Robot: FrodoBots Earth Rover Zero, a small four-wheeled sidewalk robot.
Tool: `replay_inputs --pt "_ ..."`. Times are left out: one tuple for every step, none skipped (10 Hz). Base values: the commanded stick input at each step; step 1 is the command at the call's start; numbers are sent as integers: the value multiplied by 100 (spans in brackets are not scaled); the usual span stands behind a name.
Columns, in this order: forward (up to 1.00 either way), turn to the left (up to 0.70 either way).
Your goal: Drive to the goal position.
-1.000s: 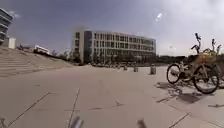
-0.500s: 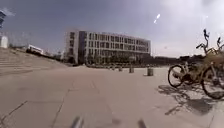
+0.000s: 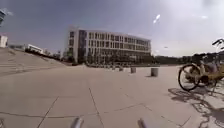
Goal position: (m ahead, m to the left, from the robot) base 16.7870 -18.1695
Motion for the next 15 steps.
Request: replay_inputs --pt "100 -28" --pt "100 -29" --pt "100 -23" --pt "100 -10" --pt "100 -5" --pt "100 -2" --pt "100 -2" --pt "100 -12" --pt "100 -26" --pt "100 -37" --pt "100 -41" --pt "100 -41" --pt "100 -41" --pt "100 -39" --pt "100 -15"
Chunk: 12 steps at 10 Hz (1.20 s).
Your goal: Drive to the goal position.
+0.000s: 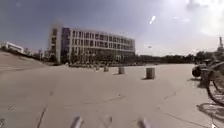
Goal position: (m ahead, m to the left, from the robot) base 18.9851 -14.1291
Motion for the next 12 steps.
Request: replay_inputs --pt "100 -1" --pt "100 -1" --pt "100 -1" --pt "100 -1" --pt "100 -1" --pt "100 -1" --pt "100 -1" --pt "100 -1" --pt "100 6" --pt "100 25" --pt "100 23" --pt "100 14"
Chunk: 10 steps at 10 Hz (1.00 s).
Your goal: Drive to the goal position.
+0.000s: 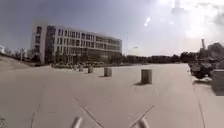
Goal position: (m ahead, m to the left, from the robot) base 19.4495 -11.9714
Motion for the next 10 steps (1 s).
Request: replay_inputs --pt "100 4" --pt "100 -1" --pt "100 -1" --pt "100 -1" --pt "100 -1" --pt "100 -4" --pt "100 -8" --pt "100 -24" --pt "100 -34" --pt "100 -40"
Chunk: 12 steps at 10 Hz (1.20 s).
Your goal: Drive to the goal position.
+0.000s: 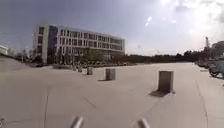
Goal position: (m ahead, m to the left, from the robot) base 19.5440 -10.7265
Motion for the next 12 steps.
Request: replay_inputs --pt "100 -41" --pt "100 -41" --pt "100 -41" --pt "100 -41" --pt "100 -41" --pt "100 -41" --pt "100 -41" --pt "100 -41" --pt "100 -41" --pt "100 -41" --pt "100 -30" --pt "100 -9"
